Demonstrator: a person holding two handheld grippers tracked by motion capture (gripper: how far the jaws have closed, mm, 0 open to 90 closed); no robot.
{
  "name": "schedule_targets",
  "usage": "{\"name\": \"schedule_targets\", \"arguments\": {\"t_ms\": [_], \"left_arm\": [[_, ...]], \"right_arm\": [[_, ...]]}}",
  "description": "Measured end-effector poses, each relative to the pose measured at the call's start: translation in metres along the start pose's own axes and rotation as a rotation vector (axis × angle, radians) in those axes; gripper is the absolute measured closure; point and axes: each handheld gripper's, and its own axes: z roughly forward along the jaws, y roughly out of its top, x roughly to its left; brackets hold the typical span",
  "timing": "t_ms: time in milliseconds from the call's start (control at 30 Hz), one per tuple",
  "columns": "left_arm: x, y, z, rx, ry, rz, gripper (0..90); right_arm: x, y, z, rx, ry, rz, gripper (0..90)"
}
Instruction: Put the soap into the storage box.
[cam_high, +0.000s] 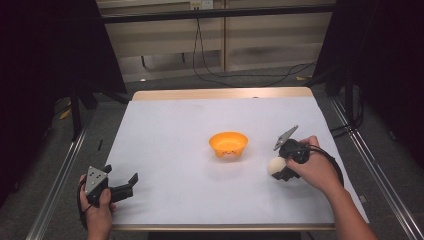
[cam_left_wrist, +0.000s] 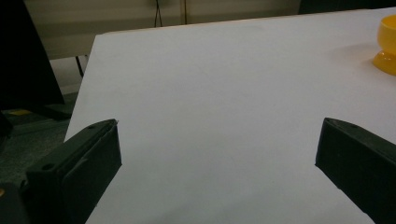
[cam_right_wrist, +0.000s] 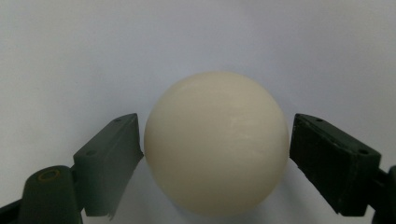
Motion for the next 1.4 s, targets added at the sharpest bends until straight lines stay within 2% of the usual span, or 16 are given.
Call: {"name": "schedule_targets", "arguments": {"t_ms": [167, 200, 400, 533, 600, 1133, 1400], "left_arm": [[0.0002, -0.0001, 0.0001, -0.002, -0.004, -0.002, 0.0], [0.0002, -0.0001, 0.0001, -0.002, -0.004, -0.002, 0.0], [0.0005, 0.0000, 0.0000, 0.001, -0.001, 0.000, 0.0], [0.0005, 0.0000, 0.0000, 0.001, 0.000, -0.001, 0.0], [0.0005, 0.0000, 0.0000, 0.001, 0.000, -0.001, 0.0], [0.0001, -0.0001, 0.0000, -0.003, -0.003, -0.002, 0.0], [0.0002, -0.0001, 0.0000, -0.003, -0.003, -0.003, 0.0]], "right_arm": [[-0.0002, 0.0003, 0.0025, 0.005, 0.001, 0.002, 17.6], [-0.0008, 0.0003, 0.0031, 0.006, -0.003, -0.013, 17.7], [0.0002, 0.0021, 0.0048, 0.011, 0.001, 0.008, 19.4], [-0.0011, 0.0026, 0.0075, 0.020, -0.001, -0.010, 20.1], [-0.0009, 0.0026, 0.0082, 0.021, 0.001, -0.004, 20.3], [-0.0015, 0.0013, 0.0090, 0.017, 0.017, 0.013, 22.6], [-0.0005, 0.0017, 0.0088, 0.011, 0.010, 0.003, 22.9]]}}
